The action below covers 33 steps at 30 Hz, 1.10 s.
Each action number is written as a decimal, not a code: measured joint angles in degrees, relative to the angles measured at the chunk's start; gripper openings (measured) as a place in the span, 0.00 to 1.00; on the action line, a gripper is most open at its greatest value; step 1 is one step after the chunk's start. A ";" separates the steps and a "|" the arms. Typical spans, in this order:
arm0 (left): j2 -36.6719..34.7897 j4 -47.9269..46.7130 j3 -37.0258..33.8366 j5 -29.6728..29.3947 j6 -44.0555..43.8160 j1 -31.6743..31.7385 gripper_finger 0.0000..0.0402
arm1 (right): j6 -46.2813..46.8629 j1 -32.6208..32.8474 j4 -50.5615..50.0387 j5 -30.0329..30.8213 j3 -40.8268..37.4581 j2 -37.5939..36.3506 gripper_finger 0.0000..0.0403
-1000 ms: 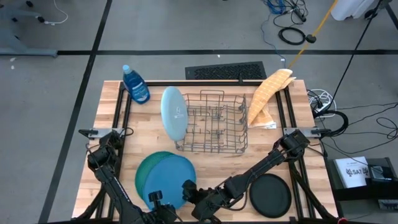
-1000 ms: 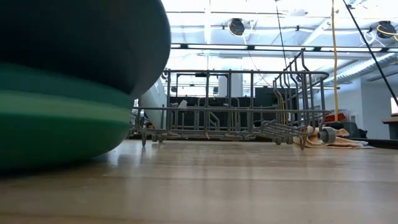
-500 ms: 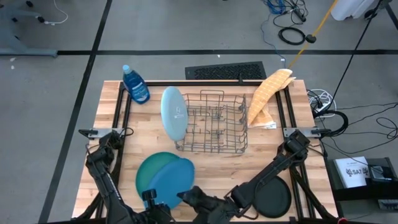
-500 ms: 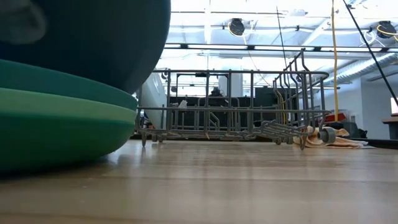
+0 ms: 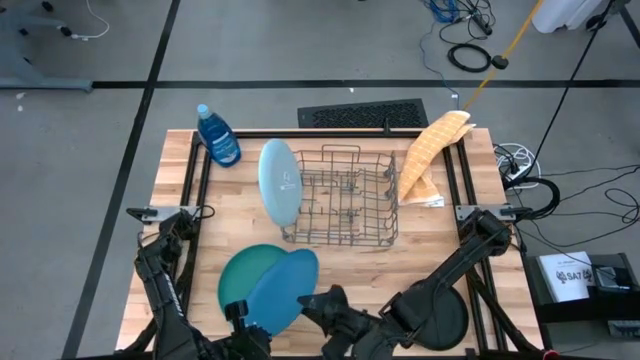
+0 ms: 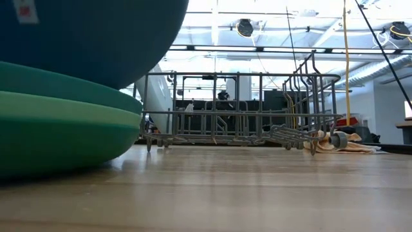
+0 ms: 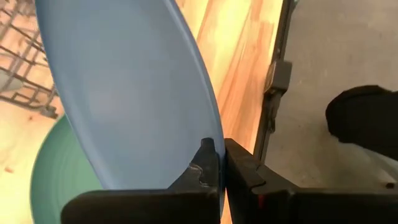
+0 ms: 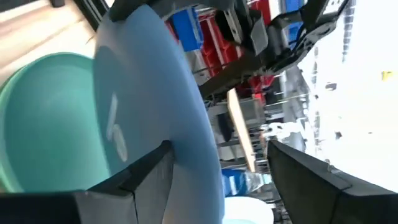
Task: Sort dishes
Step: Put the blue plate into the dish rack
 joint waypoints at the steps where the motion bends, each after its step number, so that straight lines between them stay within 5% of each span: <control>1: -0.22 0.12 0.00 -0.71 -0.05 -0.09 0.00 | 2.36 -0.02 -2.40 -0.73 0.02 -0.68 0.62; 16: -5.29 0.25 0.11 -15.23 1.49 -1.08 0.00 | 32.48 -1.80 -36.18 -2.42 0.00 -9.24 0.62; 24: -6.93 0.81 0.11 -18.31 4.03 -1.08 0.00 | 52.65 -3.31 -57.94 8.04 -0.15 -12.38 0.62; 33: -8.40 1.49 0.17 -34.28 4.85 1.04 0.00 | 85.62 -2.68 -83.30 20.87 -0.81 -17.48 0.62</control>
